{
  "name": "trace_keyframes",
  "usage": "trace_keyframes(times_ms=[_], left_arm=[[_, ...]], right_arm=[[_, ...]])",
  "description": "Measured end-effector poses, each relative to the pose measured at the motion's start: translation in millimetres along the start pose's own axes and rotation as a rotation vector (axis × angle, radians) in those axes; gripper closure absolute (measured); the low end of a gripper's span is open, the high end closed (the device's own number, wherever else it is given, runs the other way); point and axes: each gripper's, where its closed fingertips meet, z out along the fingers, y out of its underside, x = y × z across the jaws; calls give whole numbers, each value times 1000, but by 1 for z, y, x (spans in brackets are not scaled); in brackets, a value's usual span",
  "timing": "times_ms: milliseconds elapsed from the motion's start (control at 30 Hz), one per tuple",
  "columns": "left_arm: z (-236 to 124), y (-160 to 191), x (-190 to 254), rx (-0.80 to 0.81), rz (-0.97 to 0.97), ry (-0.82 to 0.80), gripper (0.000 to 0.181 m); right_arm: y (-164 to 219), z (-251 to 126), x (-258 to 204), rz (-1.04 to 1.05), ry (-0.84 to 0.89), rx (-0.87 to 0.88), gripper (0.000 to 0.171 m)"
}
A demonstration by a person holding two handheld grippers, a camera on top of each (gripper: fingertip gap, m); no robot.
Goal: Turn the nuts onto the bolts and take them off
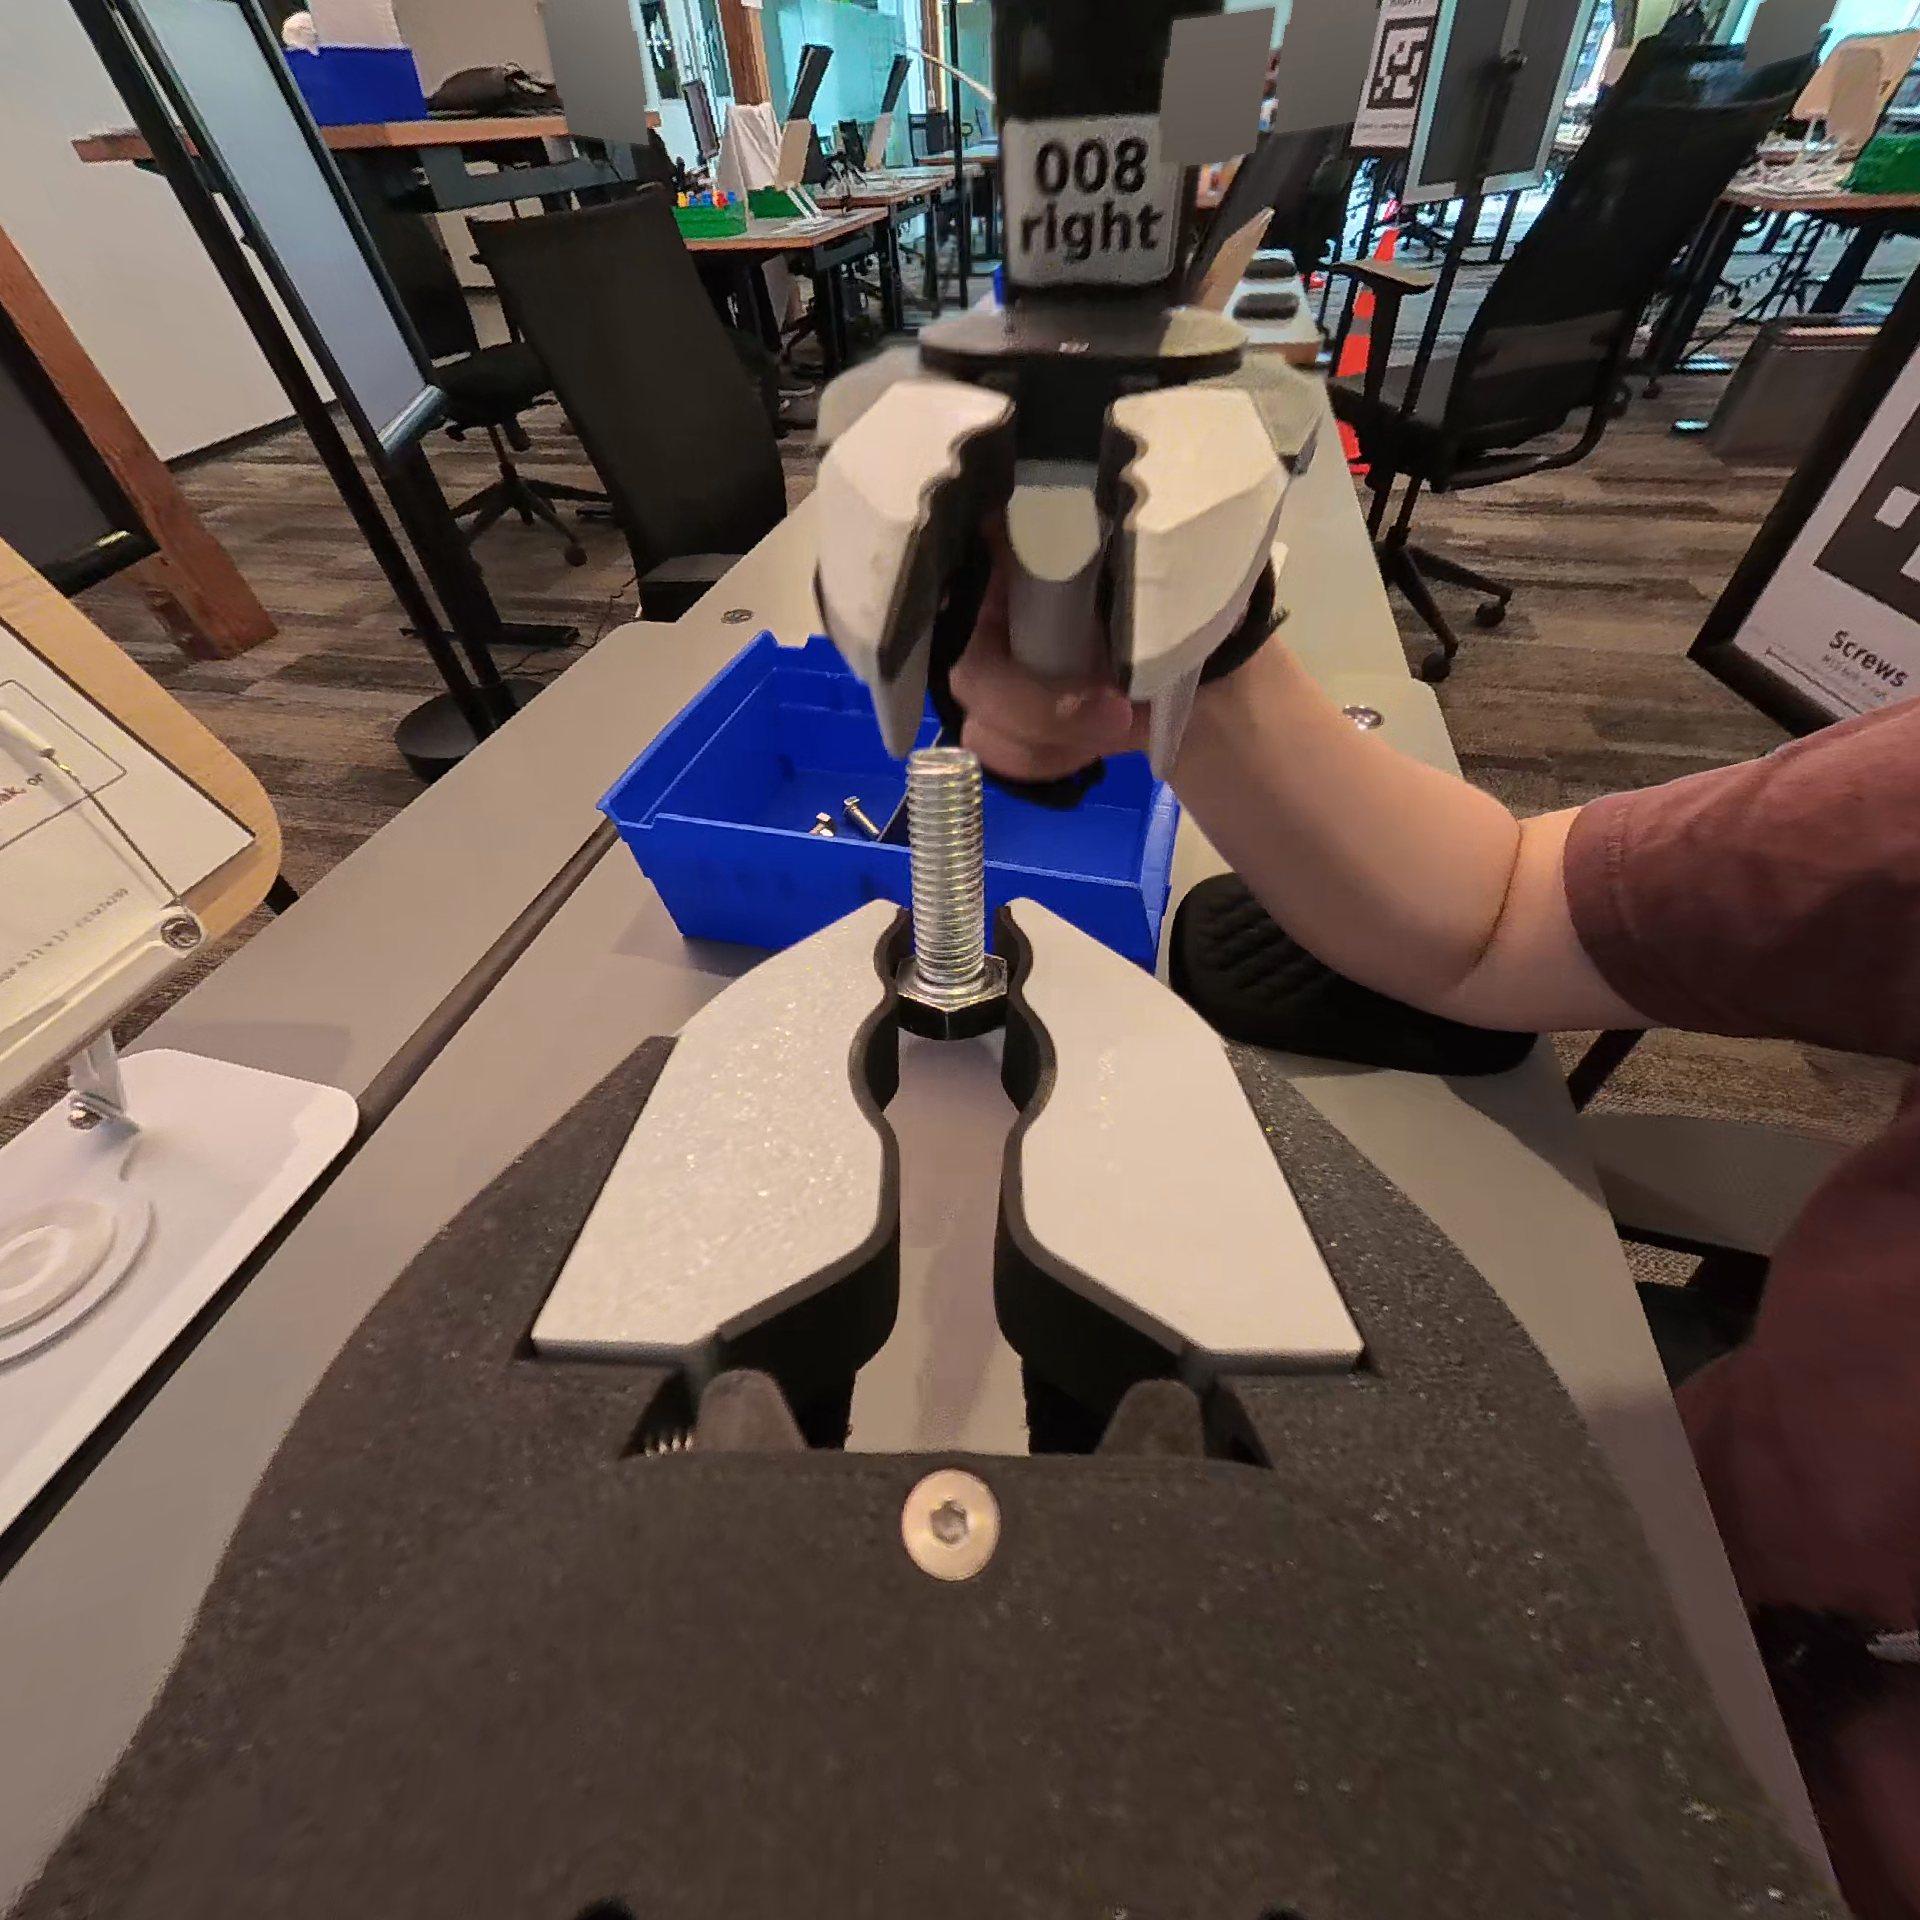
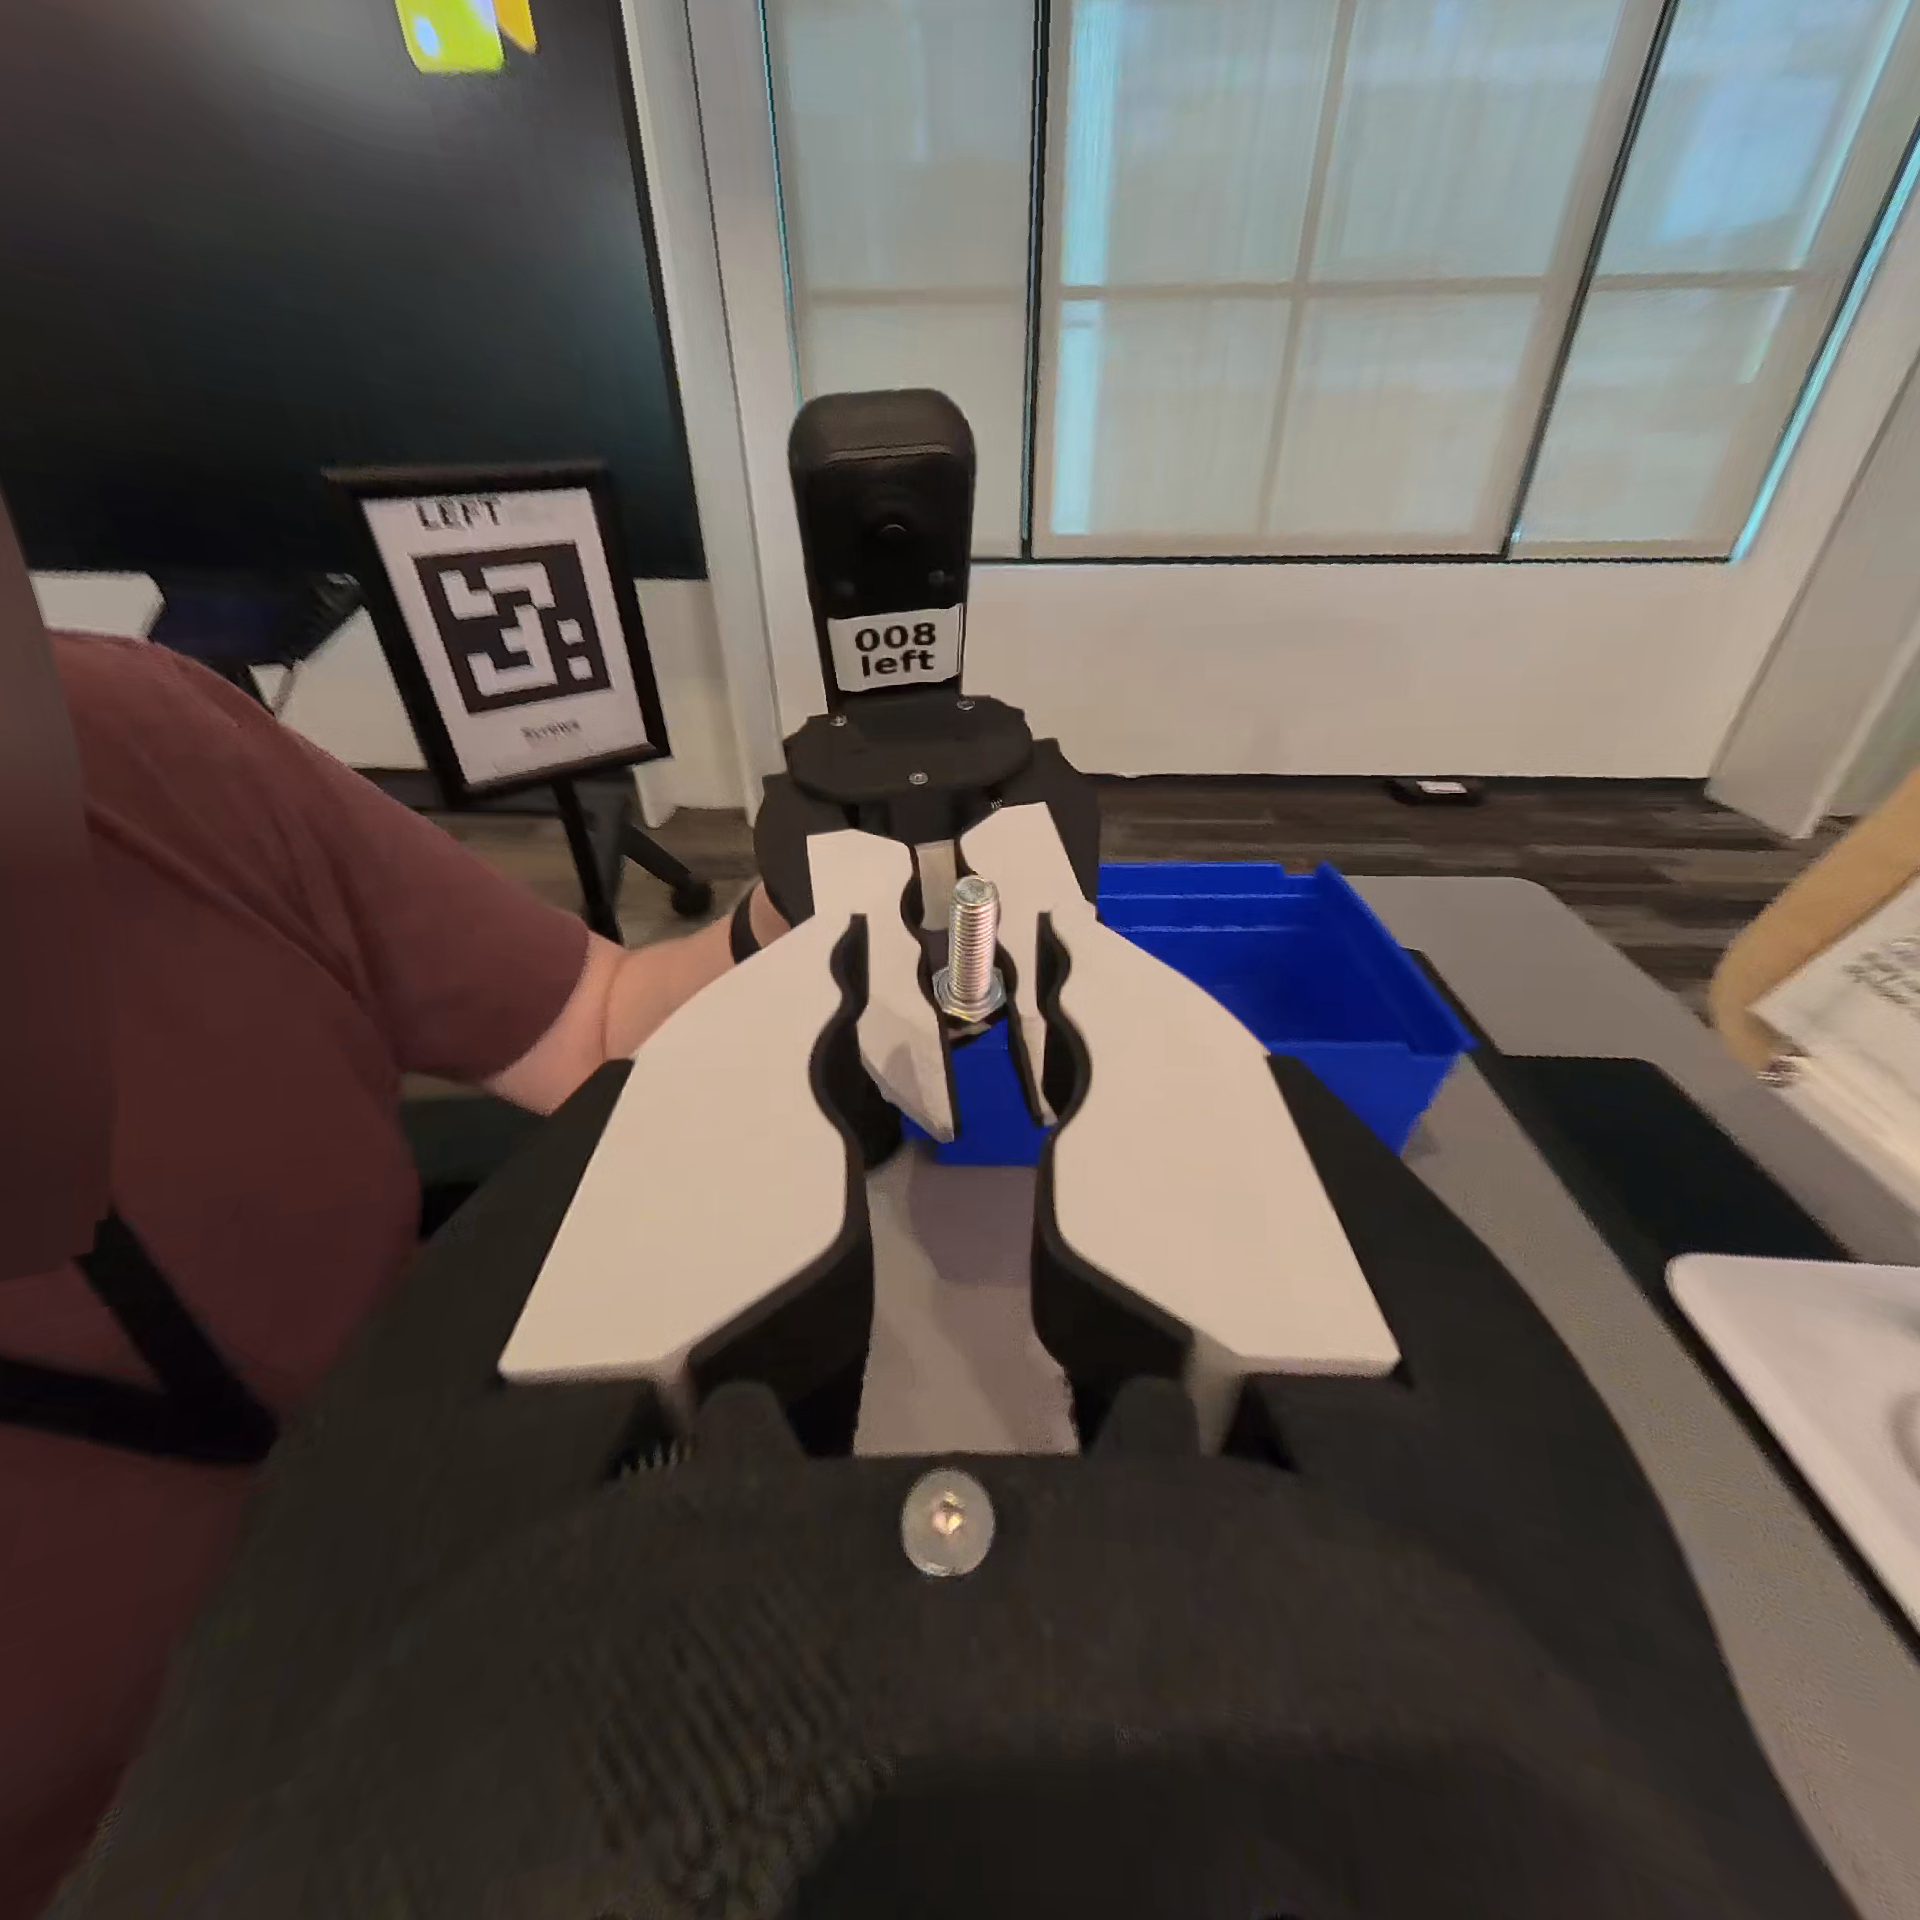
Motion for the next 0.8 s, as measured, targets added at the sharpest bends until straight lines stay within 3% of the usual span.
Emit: trace_keyframes(times_ms=[200,233,333,400,467,533,600,667,800], left_arm=[[1,2,2,-11,6,17,167],[2,3,2,-12,10,19,167],[4,4,2,-13,5,20,165],[2,5,-3,-26,2,-6,138],[-6,8,-17,-67,26,-98,127],[-20,10,-32,-100,40,-177,129],[-38,15,-47,-148,25,-255,130],[-58,22,-63,-200,1,-327,132],[-103,48,-97,-321,-118,-480,136]], right_arm=[[16,20,2,77,-82,30,149],[17,21,1,70,-92,32,160],[18,16,5,7,-67,28,161],[12,-1,16,-17,-9,16,161],[7,-41,41,-44,139,-36,161],[21,-108,91,-29,471,-175,161],[65,-192,139,52,839,-423,161],[117,-265,165,169,1090,-679,161],[198,-323,166,448,1145,-1015,160]])
